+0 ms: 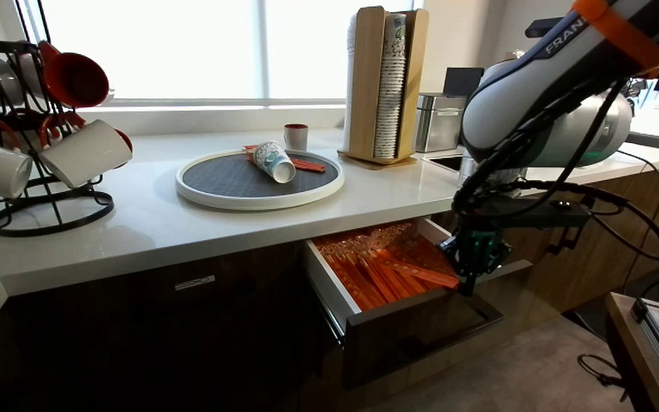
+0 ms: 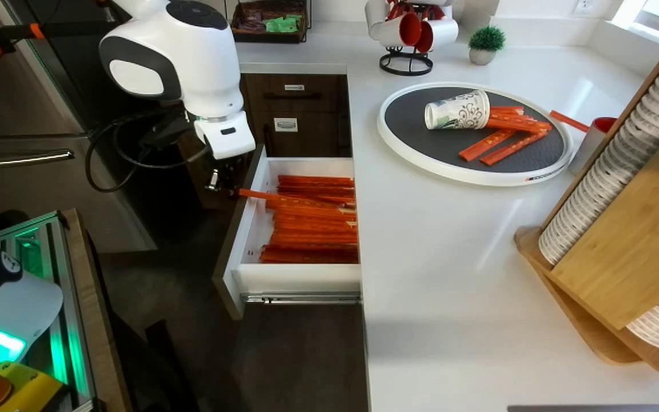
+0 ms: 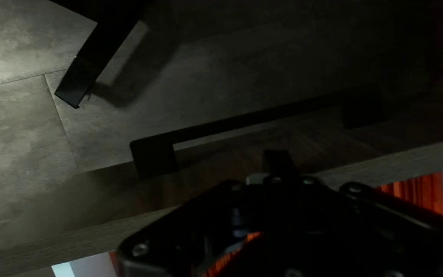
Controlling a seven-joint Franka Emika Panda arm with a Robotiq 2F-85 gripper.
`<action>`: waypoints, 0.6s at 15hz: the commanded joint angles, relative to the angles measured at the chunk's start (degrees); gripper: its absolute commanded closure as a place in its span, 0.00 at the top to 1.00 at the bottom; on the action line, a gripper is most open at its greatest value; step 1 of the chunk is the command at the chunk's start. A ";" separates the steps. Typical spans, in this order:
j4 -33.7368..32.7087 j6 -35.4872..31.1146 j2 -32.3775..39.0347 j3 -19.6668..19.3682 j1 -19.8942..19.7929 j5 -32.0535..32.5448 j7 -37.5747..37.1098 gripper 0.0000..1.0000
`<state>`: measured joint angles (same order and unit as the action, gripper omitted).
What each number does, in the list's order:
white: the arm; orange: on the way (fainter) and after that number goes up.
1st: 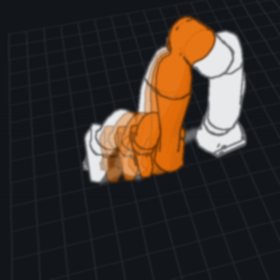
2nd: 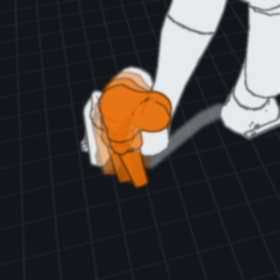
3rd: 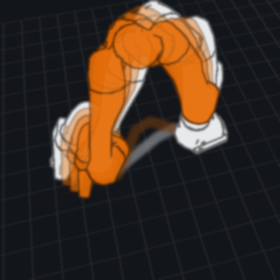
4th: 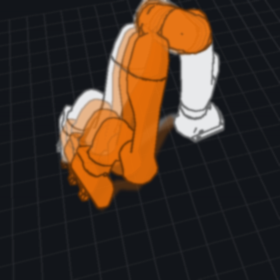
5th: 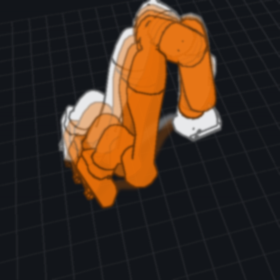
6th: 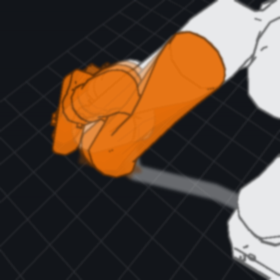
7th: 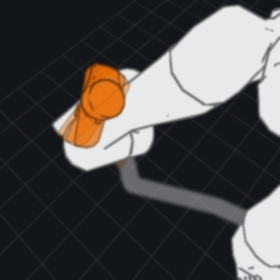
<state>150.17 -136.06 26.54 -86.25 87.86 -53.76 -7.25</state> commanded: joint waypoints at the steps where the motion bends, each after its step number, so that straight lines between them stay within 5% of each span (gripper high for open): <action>1: -0.35 -4.31 -2.26 2.83 -2.74 -4.17 3.37 0.00; 9: -1.52 -3.71 -2.26 2.52 -2.55 -2.87 5.82 0.00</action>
<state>149.18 -140.99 25.32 -82.67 84.29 -57.52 -2.23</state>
